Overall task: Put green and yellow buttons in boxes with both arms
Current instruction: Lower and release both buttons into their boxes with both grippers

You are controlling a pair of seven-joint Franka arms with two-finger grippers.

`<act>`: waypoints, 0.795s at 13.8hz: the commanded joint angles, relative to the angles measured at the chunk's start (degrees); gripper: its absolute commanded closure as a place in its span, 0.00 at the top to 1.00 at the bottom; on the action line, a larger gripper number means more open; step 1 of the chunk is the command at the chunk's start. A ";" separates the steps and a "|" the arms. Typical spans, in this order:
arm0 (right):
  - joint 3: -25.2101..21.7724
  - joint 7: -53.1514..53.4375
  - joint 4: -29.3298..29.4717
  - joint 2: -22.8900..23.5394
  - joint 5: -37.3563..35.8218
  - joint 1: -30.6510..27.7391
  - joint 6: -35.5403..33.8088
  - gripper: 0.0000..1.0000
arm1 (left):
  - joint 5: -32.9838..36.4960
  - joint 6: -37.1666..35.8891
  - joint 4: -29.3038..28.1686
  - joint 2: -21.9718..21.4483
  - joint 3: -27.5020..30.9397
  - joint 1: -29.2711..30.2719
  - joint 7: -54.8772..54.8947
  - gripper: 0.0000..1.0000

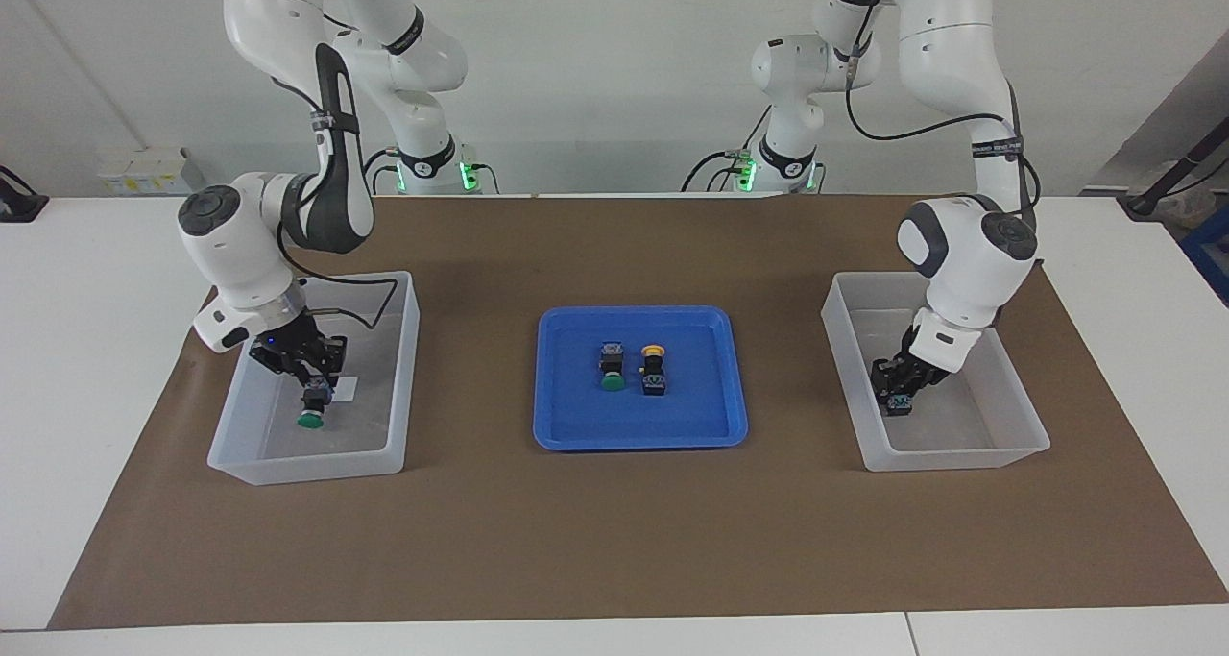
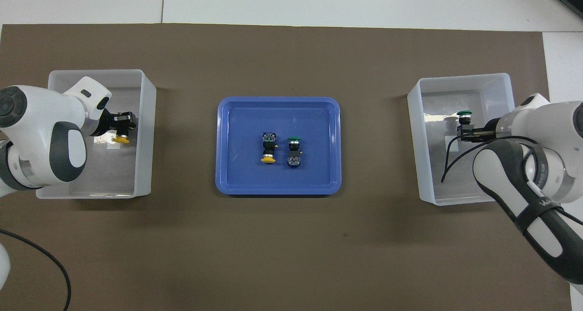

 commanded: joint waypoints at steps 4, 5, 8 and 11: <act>0.49 -1.94 2.68 3.41 0.81 -2.02 1.20 0.00 | 0.65 -2.32 0.84 -1.03 0.23 -0.11 0.54 0.79; 0.40 -1.85 2.68 3.41 0.81 -1.94 1.21 0.24 | 0.83 -4.77 2.50 -1.20 0.40 -0.02 0.72 0.79; 0.40 -1.76 3.03 2.89 0.89 -1.85 0.69 0.84 | 1.00 -17.57 10.75 -2.52 0.49 0.07 0.98 0.78; 0.40 -1.59 3.38 0.08 0.81 -1.50 -0.36 0.97 | 5.02 -34.62 23.13 -3.32 0.23 -0.37 0.98 0.78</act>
